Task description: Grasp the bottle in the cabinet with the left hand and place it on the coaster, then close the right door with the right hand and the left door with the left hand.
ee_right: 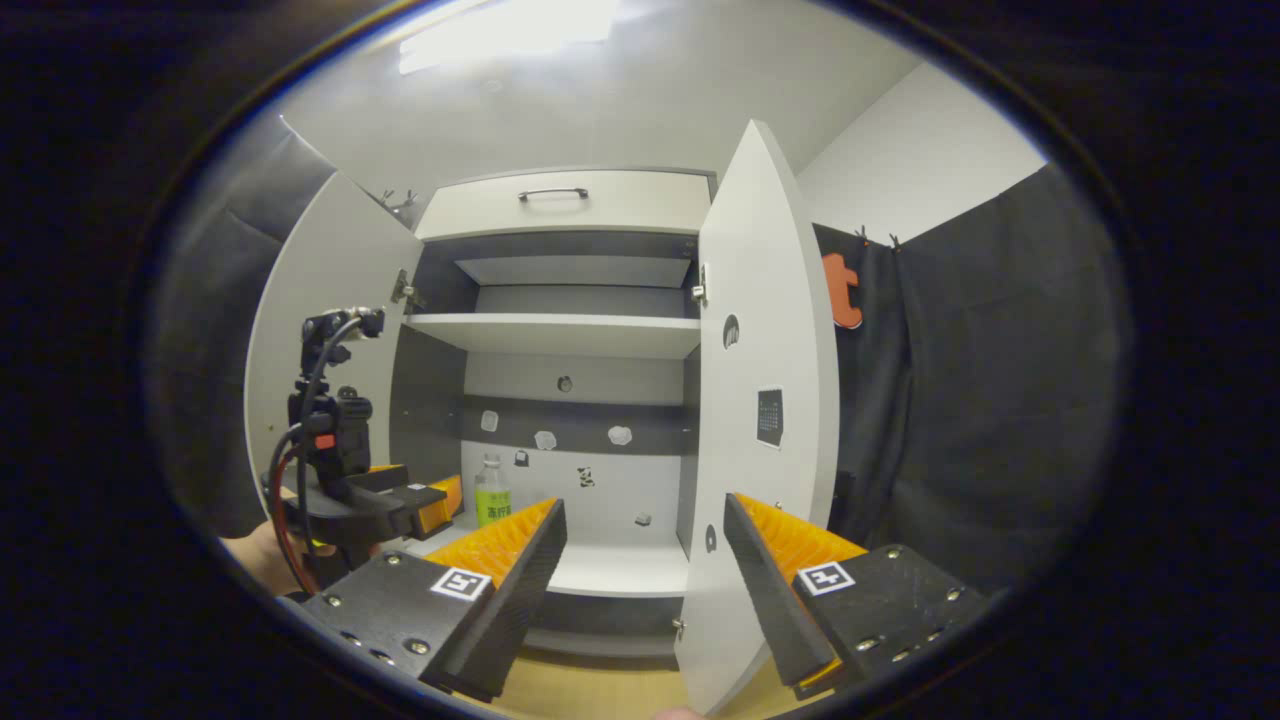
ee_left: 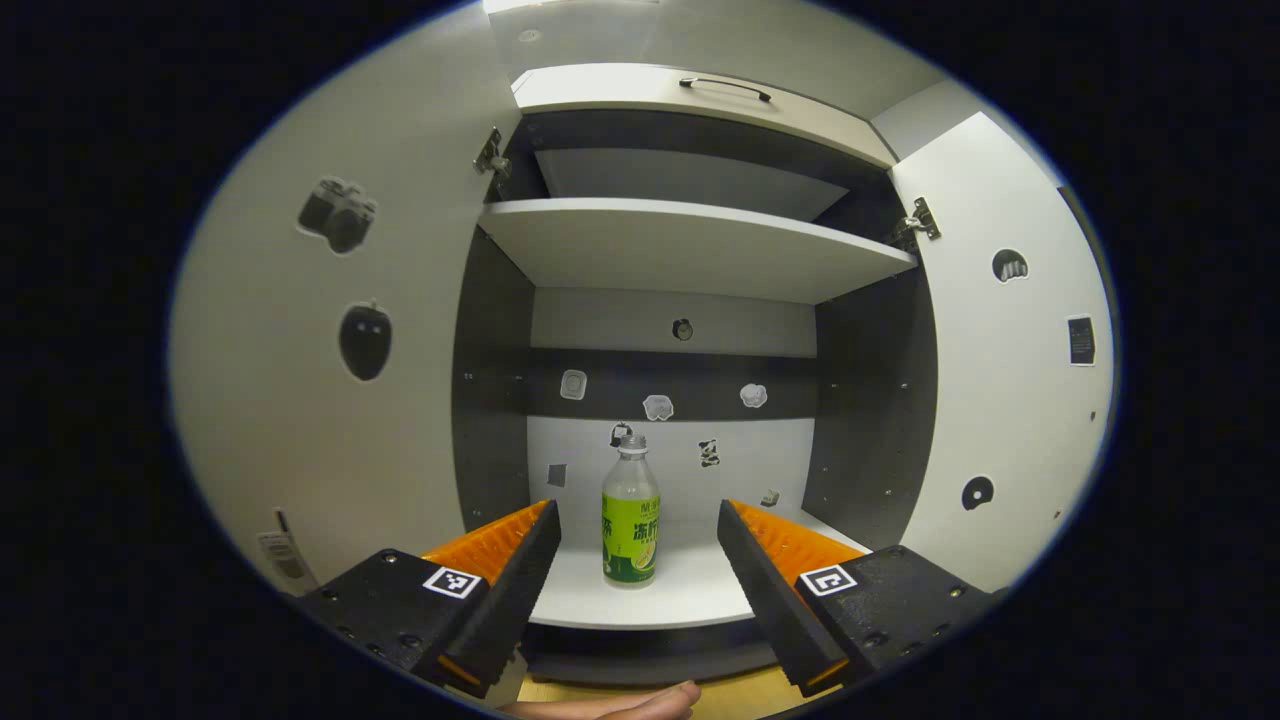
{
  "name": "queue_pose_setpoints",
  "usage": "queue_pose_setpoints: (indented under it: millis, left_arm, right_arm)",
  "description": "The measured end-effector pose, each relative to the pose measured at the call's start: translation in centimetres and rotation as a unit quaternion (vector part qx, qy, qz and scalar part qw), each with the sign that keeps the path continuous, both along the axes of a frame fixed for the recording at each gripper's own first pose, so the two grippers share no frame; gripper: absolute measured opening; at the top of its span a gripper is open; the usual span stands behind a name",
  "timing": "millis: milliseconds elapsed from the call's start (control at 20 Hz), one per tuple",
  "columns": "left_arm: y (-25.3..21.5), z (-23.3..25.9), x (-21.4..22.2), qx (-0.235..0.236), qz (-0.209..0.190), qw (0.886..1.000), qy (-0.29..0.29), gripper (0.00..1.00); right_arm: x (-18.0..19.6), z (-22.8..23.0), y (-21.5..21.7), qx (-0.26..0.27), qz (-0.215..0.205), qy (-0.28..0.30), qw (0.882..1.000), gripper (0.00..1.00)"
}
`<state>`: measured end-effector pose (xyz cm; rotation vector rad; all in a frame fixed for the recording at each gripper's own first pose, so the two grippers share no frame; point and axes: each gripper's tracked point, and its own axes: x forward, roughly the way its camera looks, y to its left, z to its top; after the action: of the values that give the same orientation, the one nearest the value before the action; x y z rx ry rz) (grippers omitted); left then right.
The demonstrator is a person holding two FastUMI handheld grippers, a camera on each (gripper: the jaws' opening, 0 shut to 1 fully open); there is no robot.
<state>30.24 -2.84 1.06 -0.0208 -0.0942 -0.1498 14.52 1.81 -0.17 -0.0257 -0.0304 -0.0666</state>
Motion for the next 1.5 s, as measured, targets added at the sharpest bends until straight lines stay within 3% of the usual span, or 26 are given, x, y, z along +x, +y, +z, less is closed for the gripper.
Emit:
queue_pose_setpoints:
  millis: [300, 800, 950, 1000, 1050, 1250, 1500]
  left_arm:
    - [-1.4, -3.2, 7.9, -0.003, -0.012, 1.000, 0.021, 1.00]
    - [-1.1, -7.1, 16.7, 0.008, 0.023, 0.998, 0.057, 1.00]
    - [-0.2, -8.7, 18.5, 0.011, 0.043, 0.995, 0.088, 0.99]
    - [0.2, -8.6, 18.0, 0.014, 0.046, 0.995, 0.090, 0.84]
    - [0.3, -8.4, 17.9, 0.009, 0.043, 0.995, 0.089, 0.80]
    - [-0.5, -6.3, 14.6, -0.021, 0.013, 0.997, 0.075, 0.80]
    - [-1.2, -2.6, 8.8, -0.015, -0.012, 0.998, 0.056, 0.79]
  right_arm:
    - [0.9, -1.4, -1.1, -0.007, -0.030, 0.015, 0.999, 0.96]
    - [-0.6, -3.0, -3.3, -0.055, -0.079, 0.032, 0.995, 0.94]
    - [-1.6, -3.6, -4.4, -0.037, -0.096, 0.046, 0.994, 0.96]
    - [-1.9, -3.5, -4.5, -0.030, -0.098, 0.047, 0.994, 0.96]
    - [-2.0, -3.3, -4.6, -0.029, -0.097, 0.045, 0.994, 0.96]
    - [-3.4, -3.0, -5.2, -0.024, -0.100, 0.043, 0.994, 0.94]
    - [-5.7, -1.1, -5.1, -0.011, -0.082, 0.029, 0.996, 0.94]
